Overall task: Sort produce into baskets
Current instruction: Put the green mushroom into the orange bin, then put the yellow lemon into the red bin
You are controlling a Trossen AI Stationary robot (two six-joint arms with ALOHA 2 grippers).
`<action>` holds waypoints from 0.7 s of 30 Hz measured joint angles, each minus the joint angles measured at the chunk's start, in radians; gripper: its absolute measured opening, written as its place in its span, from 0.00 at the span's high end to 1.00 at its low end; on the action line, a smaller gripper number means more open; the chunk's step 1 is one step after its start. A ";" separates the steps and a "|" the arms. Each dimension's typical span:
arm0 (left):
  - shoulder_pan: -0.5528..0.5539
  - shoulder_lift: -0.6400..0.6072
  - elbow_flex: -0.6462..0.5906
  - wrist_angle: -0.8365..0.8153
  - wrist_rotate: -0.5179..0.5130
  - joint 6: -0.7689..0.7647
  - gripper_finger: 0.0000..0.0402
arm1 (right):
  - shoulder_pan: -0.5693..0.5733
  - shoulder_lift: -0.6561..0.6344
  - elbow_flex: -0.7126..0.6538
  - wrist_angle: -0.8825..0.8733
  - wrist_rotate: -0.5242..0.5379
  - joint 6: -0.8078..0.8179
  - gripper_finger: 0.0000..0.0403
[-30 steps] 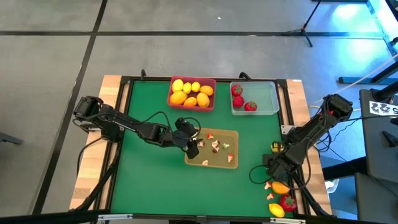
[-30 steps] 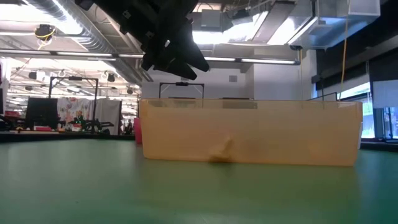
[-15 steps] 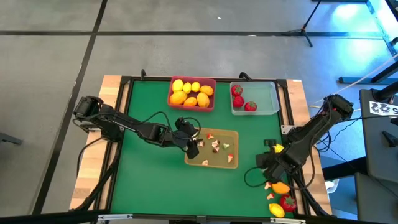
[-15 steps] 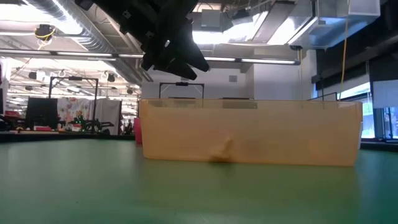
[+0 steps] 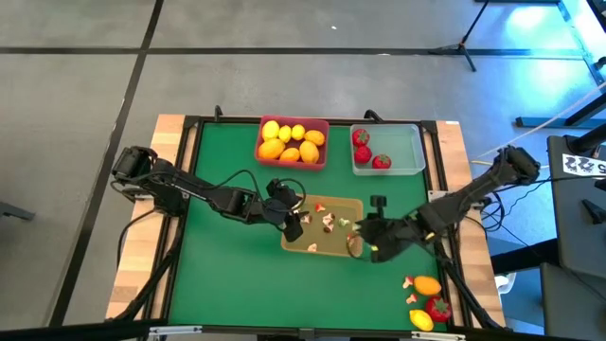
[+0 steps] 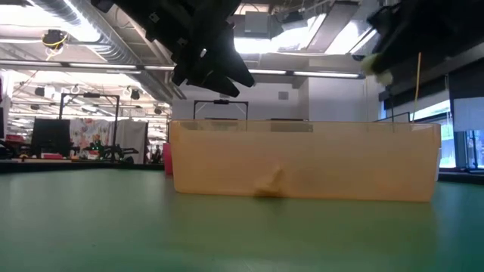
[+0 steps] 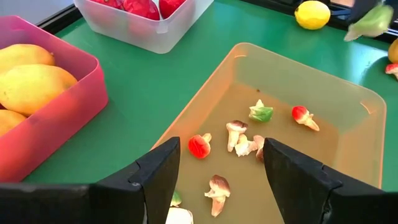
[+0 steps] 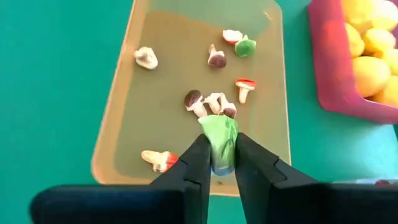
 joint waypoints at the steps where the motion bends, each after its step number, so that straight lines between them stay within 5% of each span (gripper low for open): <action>1: 0.000 0.000 0.000 0.000 0.000 0.000 0.44 | -0.018 0.005 -0.001 0.012 -0.017 -0.022 0.83; 12: 0.000 0.000 0.000 0.000 0.000 0.000 0.44 | -0.123 0.088 0.000 0.093 -0.189 -0.047 0.53; 21: 0.000 0.000 0.000 0.000 0.000 0.000 0.44 | -0.083 0.058 0.173 -0.395 -0.302 0.171 0.35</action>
